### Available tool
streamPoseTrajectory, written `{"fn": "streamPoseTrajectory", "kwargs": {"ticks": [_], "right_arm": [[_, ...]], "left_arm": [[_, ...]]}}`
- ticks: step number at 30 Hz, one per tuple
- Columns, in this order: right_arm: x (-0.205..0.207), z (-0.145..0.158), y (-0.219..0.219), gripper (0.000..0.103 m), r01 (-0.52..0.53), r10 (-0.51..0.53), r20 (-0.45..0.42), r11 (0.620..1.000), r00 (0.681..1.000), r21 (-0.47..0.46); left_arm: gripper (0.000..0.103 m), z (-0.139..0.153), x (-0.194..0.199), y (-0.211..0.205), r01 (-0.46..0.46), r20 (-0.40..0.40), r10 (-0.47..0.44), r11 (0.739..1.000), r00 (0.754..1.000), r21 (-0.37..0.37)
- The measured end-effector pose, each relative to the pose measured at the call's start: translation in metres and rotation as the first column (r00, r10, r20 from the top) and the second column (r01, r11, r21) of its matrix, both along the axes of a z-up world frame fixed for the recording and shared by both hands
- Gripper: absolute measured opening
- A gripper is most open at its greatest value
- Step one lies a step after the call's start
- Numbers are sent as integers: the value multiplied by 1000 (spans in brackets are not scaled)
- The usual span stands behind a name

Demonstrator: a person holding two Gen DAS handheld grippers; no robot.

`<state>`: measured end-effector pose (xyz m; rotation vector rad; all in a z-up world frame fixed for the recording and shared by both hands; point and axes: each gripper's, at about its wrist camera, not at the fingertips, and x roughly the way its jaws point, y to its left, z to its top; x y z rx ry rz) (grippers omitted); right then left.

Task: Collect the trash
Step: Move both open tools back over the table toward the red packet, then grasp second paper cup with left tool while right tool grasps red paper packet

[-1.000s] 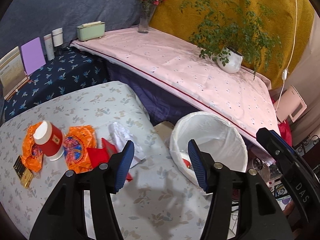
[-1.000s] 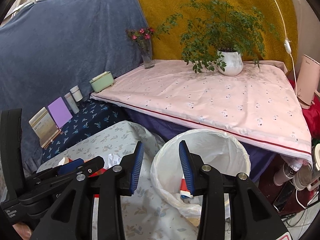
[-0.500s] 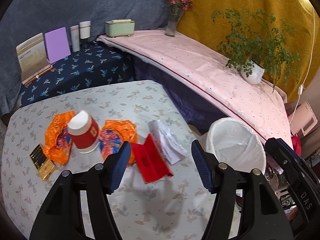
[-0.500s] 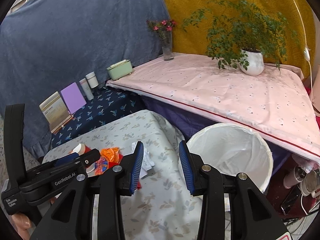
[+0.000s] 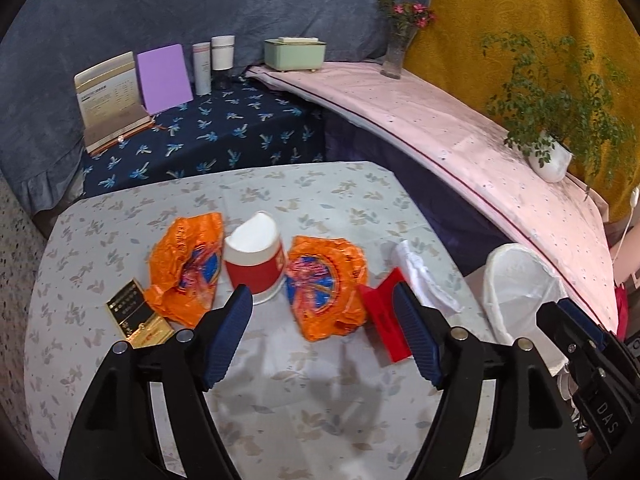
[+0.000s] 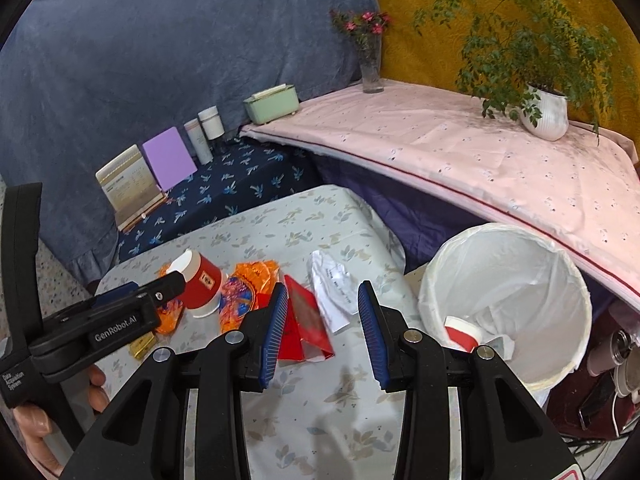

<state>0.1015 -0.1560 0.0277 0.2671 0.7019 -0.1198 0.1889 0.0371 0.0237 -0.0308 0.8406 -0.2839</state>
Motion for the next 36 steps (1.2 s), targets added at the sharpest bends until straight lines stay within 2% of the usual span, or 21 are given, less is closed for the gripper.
{"fn": "streamPoseTrajectory", "kwargs": {"ticks": [8, 13, 29, 32, 34, 36], "right_arm": [[19, -27, 17, 37, -28, 27, -65, 1000, 997, -5], [34, -44, 24, 37, -41, 41, -106, 999, 994, 0], [80, -92, 36, 34, -67, 68, -203, 998, 977, 12], [84, -99, 35, 33, -65, 67, -214, 998, 975, 15], [86, -101, 35, 30, -64, 66, -218, 998, 974, 16], [87, -103, 35, 27, -65, 67, -219, 998, 973, 18]], "left_arm": [[79, -20, 17, 27, -42, -26, 43, 999, 999, 27], [80, -31, 32, 37, -60, -34, 62, 997, 998, 50], [82, -65, 85, 30, -49, -79, 56, 995, 995, 92], [78, -69, 91, 29, -48, -82, 56, 994, 995, 94], [72, -72, 94, 27, -41, -91, 49, 995, 995, 91], [60, -75, 96, 26, -31, -104, 40, 996, 994, 87]]}}
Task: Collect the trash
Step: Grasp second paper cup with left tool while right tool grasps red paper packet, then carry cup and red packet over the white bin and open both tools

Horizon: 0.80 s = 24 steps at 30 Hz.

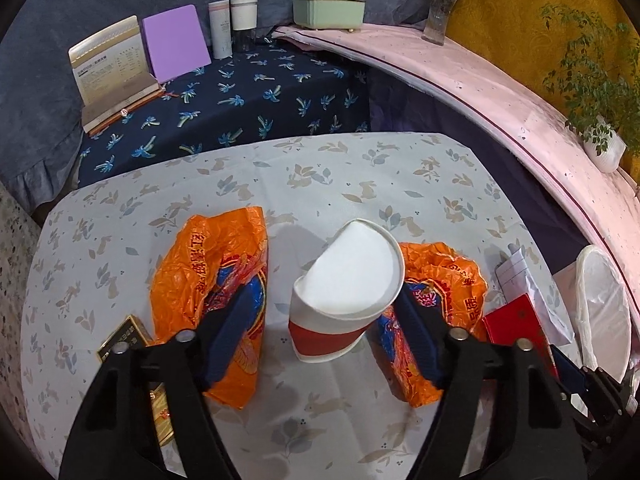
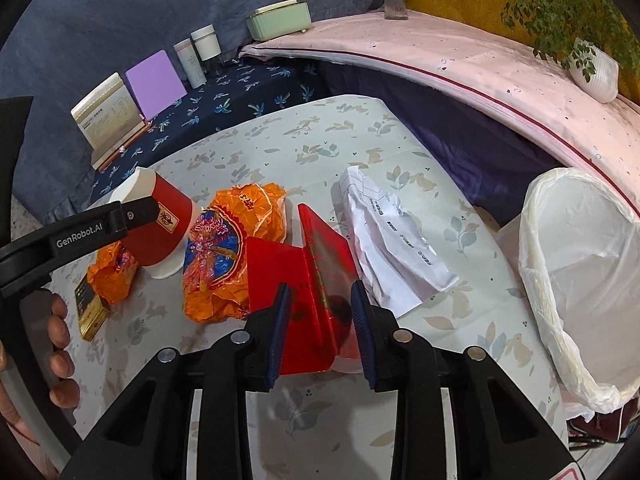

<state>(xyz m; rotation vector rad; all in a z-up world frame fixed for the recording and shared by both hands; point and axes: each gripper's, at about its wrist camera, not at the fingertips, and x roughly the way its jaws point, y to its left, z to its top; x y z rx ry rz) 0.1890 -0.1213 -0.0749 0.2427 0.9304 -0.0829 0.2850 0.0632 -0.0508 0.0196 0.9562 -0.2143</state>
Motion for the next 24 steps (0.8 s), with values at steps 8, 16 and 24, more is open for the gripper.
{"fn": "streamPoseTrajectory", "kwargs": {"ticks": [8, 16, 24], "right_arm": [[-2, 4, 3, 6, -12, 12, 13, 1000, 1000, 11], [-17, 38, 3, 4, -11, 12, 98, 1000, 995, -11], [-40, 79, -10, 4, 12, -9, 187, 1000, 982, -16]], "left_arm": [[46, 7, -8, 4, -3, 8, 3, 1000, 1000, -19], [46, 39, -29, 4, -8, 56, 11, 998, 998, -61], [46, 82, -53, -9, 27, 129, -15, 995, 992, -92]]}}
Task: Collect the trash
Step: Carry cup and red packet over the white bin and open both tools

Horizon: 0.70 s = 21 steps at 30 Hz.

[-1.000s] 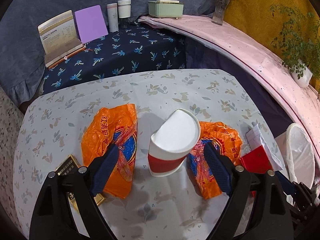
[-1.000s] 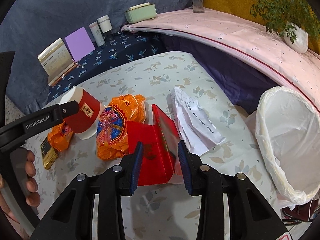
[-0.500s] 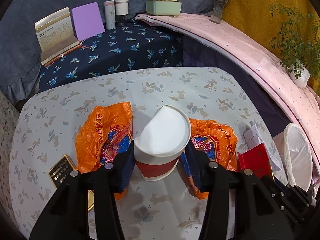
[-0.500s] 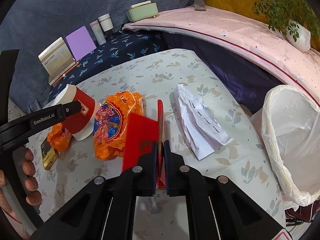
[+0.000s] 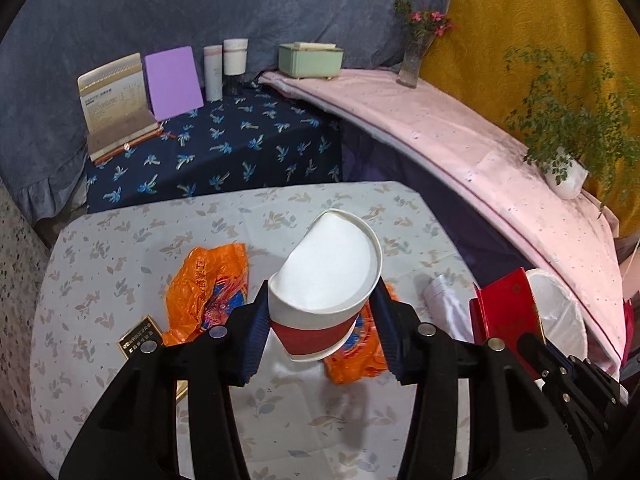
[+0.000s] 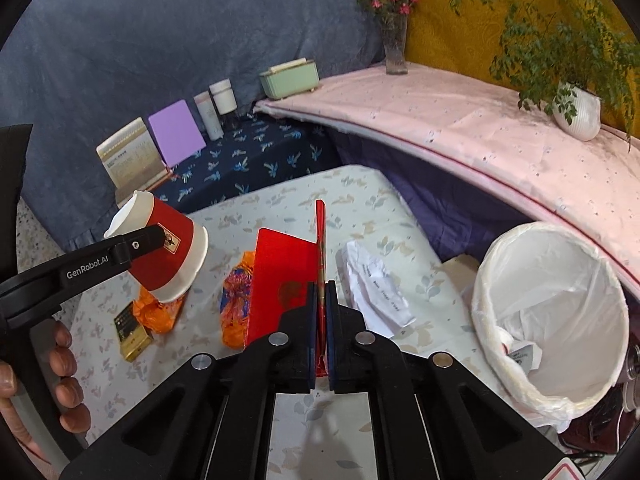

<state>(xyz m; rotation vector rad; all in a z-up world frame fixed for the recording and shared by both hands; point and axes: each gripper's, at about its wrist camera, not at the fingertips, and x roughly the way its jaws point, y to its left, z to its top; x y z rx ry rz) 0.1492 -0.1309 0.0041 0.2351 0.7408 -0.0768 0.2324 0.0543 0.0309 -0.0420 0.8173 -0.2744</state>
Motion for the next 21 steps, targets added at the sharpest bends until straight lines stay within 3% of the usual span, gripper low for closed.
{"fn": "streamPoseTrajectory", "kwargs": {"ticks": [8, 21], "right_arm": [[-26, 26, -25, 4, 47, -47, 58, 999, 997, -6], [-69, 39, -86, 4, 162, -162, 100, 987, 982, 2]], "left_arm": [[46, 23, -27, -36, 65, 40, -65, 998, 997, -10], [46, 35, -66, -117, 202, 63, -203, 979, 977, 8]]}}
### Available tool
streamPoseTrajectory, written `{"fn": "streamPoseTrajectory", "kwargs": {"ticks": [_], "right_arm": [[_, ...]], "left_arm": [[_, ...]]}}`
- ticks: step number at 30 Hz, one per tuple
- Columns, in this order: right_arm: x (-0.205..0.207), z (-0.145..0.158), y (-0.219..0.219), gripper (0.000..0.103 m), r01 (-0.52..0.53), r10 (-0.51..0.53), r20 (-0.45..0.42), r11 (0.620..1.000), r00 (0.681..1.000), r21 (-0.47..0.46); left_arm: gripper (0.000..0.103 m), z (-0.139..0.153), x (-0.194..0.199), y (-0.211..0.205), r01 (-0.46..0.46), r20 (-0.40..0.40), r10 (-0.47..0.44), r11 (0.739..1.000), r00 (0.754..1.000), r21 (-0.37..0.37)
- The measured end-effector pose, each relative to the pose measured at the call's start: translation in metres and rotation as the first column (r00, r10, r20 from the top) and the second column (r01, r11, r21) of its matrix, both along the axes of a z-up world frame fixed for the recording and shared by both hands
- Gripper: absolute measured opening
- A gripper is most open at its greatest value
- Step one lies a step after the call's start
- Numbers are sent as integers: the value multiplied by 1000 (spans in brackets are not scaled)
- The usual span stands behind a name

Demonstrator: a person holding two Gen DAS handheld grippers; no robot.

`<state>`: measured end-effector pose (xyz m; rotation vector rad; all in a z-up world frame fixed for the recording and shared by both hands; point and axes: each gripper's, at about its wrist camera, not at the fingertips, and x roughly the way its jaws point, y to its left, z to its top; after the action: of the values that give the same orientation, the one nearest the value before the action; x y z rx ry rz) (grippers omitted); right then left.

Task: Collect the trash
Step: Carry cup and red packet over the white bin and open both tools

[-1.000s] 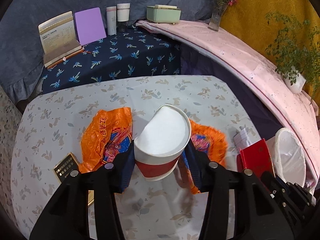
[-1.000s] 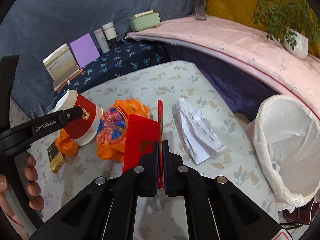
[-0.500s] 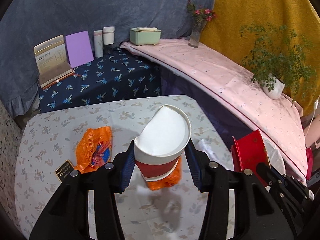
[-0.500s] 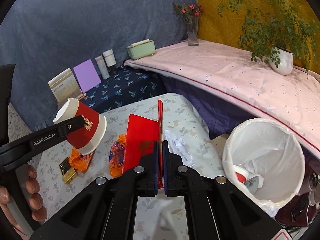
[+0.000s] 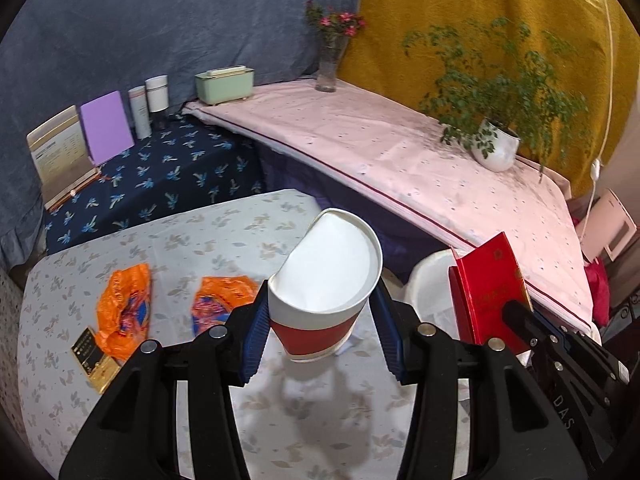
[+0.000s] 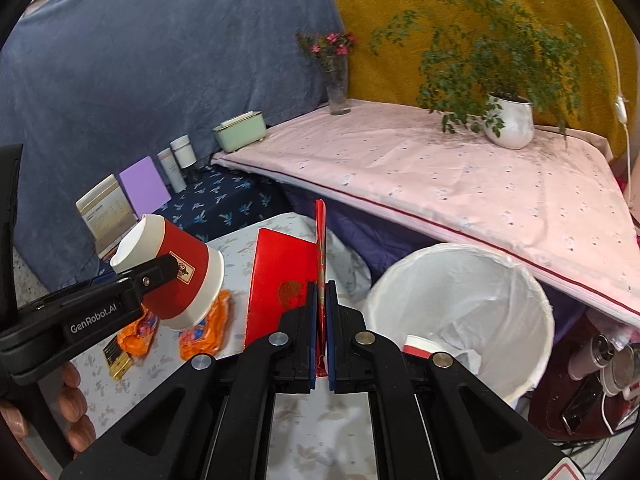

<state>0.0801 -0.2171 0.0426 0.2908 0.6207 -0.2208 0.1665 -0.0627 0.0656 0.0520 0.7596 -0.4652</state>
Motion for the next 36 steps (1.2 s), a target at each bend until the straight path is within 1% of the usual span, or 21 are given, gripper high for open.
{"fn": "streamPoseTrajectory", "kwargs": {"ticks": [11, 20, 26, 36], "right_arm": [[-33, -2, -60, 4, 119, -120, 6, 993, 993, 14], [-49, -13, -99, 4, 187, -187, -8, 982, 982, 28], [-53, -19, -116, 4, 213, -212, -20, 976, 977, 38], [-46, -27, -134, 4, 229, -228, -35, 972, 973, 49]], "left_arm": [[46, -1, -23, -67, 111, -8, -111, 994, 994, 6], [46, -8, -38, -115, 200, -18, -199, 979, 980, 31], [46, -16, -40, -139, 239, -42, -237, 970, 971, 41], [46, -28, -37, -160, 267, -69, -264, 963, 962, 42]]}}
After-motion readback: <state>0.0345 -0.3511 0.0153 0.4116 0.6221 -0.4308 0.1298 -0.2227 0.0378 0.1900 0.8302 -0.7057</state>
